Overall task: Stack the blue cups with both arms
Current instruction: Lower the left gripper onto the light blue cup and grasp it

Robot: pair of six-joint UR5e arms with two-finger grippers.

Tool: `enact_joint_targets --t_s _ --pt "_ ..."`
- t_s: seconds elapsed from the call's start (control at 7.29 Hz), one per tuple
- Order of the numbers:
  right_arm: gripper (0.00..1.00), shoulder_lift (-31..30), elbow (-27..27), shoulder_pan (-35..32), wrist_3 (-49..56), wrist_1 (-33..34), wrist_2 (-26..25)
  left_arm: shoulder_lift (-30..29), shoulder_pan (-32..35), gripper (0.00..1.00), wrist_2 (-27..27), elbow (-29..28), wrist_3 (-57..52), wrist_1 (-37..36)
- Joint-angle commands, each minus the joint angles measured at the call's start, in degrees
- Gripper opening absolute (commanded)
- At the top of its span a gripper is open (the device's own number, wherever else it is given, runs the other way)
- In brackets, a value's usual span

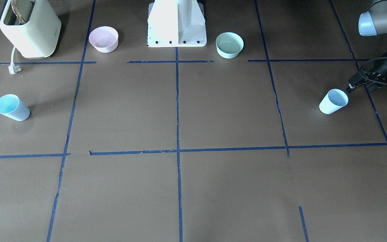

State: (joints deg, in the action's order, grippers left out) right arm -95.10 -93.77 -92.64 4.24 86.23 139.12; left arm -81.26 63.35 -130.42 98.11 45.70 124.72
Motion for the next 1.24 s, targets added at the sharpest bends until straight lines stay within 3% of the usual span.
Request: enact_joint_targets --t_s 0.0,0.82,0.96,1.1 --pt "1.00 0.00 -0.01 0.00 -0.02 -0.01 0.01 -1.00 -2.08 1.00 0.34 -1.42 0.26 0.61" --pt "1.00 0.35 0.08 0.00 0.16 -0.01 0.01 -3.28 -4.11 1.00 0.43 -5.02 0.18 0.96" --pt "1.00 0.35 0.08 0.00 0.16 -0.01 0.01 -3.55 -4.11 0.95 0.43 -5.38 0.18 1.05" --pt "1.00 0.35 0.08 0.00 0.16 -0.01 0.01 -3.55 -4.11 0.56 0.34 -5.38 0.09 1.05"
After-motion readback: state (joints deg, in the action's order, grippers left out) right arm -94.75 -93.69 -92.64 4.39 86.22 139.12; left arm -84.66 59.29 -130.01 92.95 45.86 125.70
